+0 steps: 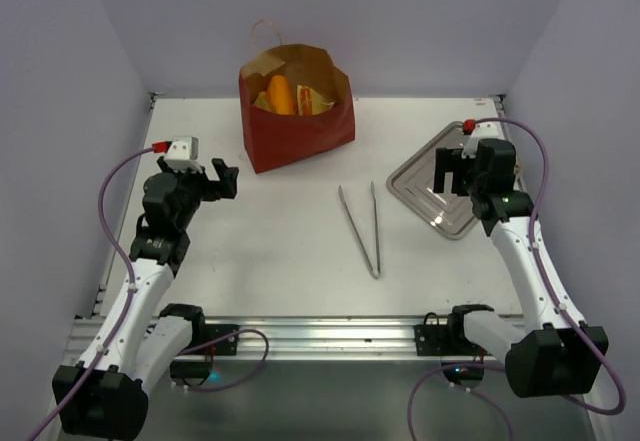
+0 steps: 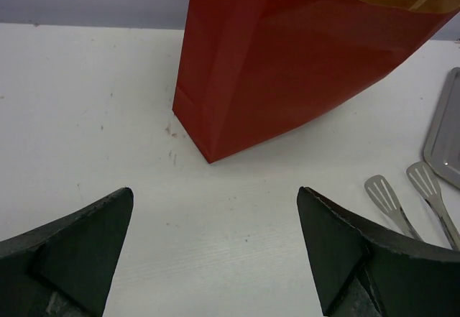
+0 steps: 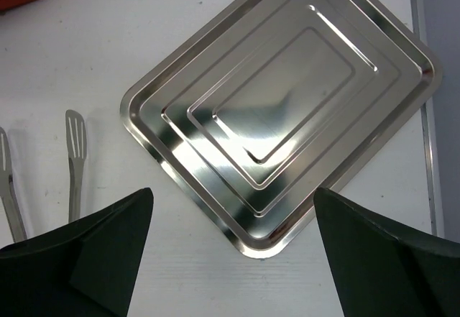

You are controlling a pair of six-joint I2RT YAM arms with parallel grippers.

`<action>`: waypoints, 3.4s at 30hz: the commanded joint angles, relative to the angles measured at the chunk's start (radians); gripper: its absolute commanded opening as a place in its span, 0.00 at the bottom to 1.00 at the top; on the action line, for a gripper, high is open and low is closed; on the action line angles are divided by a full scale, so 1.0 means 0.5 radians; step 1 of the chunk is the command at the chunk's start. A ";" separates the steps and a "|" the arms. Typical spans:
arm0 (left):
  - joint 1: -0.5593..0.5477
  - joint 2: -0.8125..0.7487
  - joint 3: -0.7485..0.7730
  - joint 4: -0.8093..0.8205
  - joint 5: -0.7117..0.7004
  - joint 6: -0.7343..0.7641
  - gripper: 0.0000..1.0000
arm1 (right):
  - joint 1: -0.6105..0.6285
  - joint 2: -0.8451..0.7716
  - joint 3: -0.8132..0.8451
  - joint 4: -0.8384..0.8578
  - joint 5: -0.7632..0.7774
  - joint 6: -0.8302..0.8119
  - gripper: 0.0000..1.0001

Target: Take the fake bread out of the paper bag

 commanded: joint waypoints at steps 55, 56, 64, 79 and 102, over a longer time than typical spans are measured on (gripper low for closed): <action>-0.014 0.032 0.094 0.092 -0.062 0.119 1.00 | 1.130 1.023 -0.099 0.170 -0.278 0.350 0.99; -0.014 0.029 0.094 0.092 -0.065 0.119 1.00 | 1.155 1.039 -0.086 0.164 -0.266 0.347 0.99; -0.014 0.032 0.100 0.095 -0.059 0.128 1.00 | 1.207 1.232 0.085 0.011 -0.079 0.347 0.88; -0.014 0.038 0.097 0.092 -0.071 0.141 1.00 | 1.263 1.438 0.208 -0.152 -0.023 0.267 0.57; -0.014 -0.008 0.081 0.113 0.020 0.135 1.00 | 0.355 0.643 0.411 -0.490 -1.075 -0.637 0.02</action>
